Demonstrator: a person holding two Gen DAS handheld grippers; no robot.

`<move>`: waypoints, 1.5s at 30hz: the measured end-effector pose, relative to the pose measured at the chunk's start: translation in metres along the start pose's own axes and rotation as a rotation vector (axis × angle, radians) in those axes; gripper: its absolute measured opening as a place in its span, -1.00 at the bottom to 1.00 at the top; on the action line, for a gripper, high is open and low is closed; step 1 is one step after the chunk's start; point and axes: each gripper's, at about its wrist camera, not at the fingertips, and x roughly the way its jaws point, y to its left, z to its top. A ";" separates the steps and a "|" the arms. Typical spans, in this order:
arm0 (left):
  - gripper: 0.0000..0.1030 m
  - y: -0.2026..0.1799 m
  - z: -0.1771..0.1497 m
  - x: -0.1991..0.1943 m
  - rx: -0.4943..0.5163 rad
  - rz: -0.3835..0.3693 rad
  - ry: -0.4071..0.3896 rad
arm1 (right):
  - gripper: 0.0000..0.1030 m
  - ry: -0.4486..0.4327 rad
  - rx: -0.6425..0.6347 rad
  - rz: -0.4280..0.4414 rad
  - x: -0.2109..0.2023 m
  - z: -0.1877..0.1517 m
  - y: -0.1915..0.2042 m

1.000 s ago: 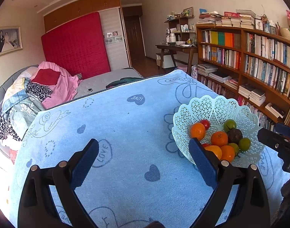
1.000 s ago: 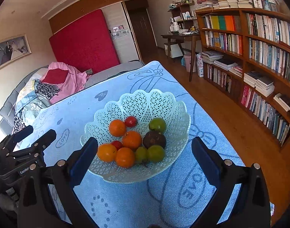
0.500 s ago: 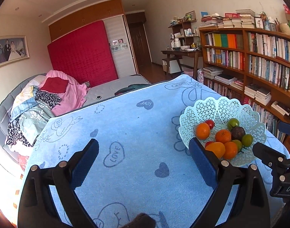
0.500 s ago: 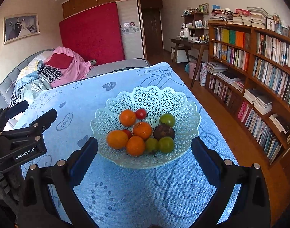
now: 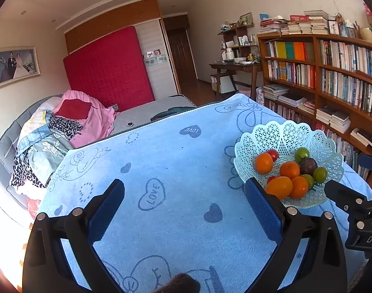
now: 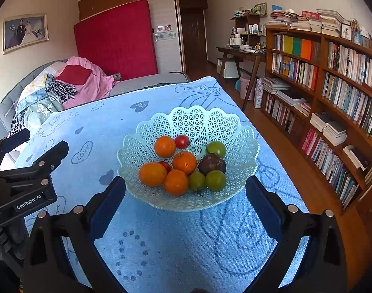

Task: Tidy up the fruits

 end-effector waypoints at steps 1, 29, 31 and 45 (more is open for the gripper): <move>0.91 0.000 -0.001 0.000 0.000 0.000 -0.001 | 0.94 -0.001 0.000 -0.001 0.000 0.000 0.000; 0.91 -0.006 -0.010 0.015 0.024 0.013 0.047 | 0.94 0.026 -0.005 -0.010 0.008 -0.004 -0.001; 0.91 -0.007 -0.010 0.015 0.028 0.012 0.045 | 0.94 0.028 -0.006 -0.010 0.009 -0.004 -0.001; 0.91 -0.014 -0.011 0.018 0.052 0.008 0.044 | 0.94 0.028 0.002 -0.015 0.010 -0.004 -0.006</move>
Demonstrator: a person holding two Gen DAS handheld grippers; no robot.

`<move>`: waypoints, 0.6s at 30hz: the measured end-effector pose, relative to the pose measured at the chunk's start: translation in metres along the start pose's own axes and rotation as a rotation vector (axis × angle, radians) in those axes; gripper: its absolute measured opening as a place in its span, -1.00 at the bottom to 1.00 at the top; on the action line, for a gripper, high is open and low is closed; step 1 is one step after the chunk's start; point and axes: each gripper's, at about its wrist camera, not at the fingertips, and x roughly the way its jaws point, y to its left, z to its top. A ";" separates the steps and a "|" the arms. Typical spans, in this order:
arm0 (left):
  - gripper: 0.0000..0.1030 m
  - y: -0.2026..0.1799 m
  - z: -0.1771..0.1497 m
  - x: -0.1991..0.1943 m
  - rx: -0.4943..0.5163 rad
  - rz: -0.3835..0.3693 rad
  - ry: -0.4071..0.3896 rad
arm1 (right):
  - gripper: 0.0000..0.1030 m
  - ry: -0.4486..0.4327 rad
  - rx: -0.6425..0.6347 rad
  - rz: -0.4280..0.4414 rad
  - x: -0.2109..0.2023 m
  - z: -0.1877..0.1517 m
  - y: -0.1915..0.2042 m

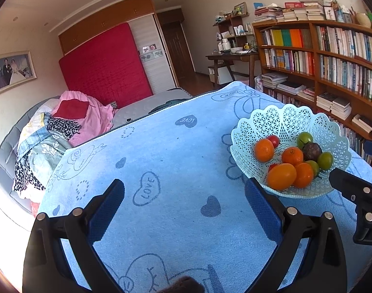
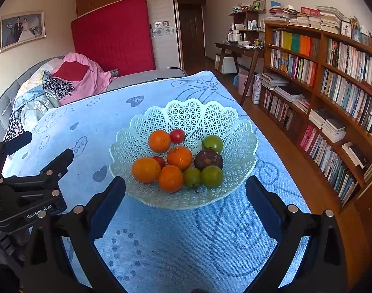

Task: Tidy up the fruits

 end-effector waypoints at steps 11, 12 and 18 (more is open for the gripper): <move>0.91 0.000 0.000 0.000 0.001 0.000 0.000 | 0.94 0.001 0.000 0.000 0.000 0.000 0.000; 0.91 0.000 0.000 0.000 0.001 -0.001 0.001 | 0.94 0.002 0.000 0.000 0.000 0.000 0.000; 0.91 -0.001 -0.001 0.001 0.003 0.000 0.001 | 0.94 0.001 -0.001 0.000 0.000 0.000 0.000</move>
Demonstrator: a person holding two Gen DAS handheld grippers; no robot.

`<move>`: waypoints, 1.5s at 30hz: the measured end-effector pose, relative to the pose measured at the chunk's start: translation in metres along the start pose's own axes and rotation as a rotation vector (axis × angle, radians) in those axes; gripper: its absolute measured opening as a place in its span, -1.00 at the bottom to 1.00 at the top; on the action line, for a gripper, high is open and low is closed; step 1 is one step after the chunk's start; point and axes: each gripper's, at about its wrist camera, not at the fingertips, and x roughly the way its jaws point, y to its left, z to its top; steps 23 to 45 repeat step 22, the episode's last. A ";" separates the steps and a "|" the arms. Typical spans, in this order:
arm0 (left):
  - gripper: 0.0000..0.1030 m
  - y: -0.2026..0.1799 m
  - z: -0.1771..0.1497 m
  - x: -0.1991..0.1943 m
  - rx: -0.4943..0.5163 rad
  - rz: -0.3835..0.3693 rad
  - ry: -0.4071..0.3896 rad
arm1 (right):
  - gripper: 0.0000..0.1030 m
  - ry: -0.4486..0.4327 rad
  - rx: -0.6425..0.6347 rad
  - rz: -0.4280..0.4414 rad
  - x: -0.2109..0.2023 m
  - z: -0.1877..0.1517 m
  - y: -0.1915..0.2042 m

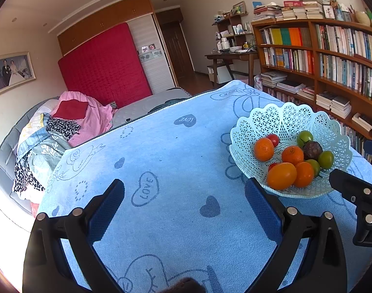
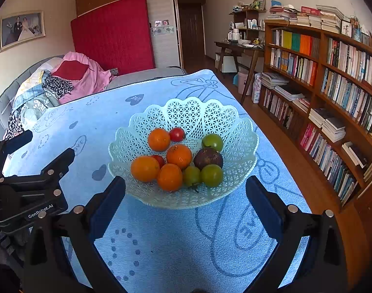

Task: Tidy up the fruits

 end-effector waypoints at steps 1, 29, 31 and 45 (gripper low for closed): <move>0.91 0.000 0.000 0.000 0.000 0.000 0.000 | 0.94 0.000 0.000 0.000 0.000 0.000 0.000; 0.91 0.050 -0.039 0.013 -0.117 -0.021 0.138 | 0.94 0.034 -0.042 0.072 0.012 -0.018 0.031; 0.91 0.050 -0.039 0.013 -0.117 -0.021 0.138 | 0.94 0.034 -0.042 0.072 0.012 -0.018 0.031; 0.91 0.050 -0.039 0.013 -0.117 -0.021 0.138 | 0.94 0.034 -0.042 0.072 0.012 -0.018 0.031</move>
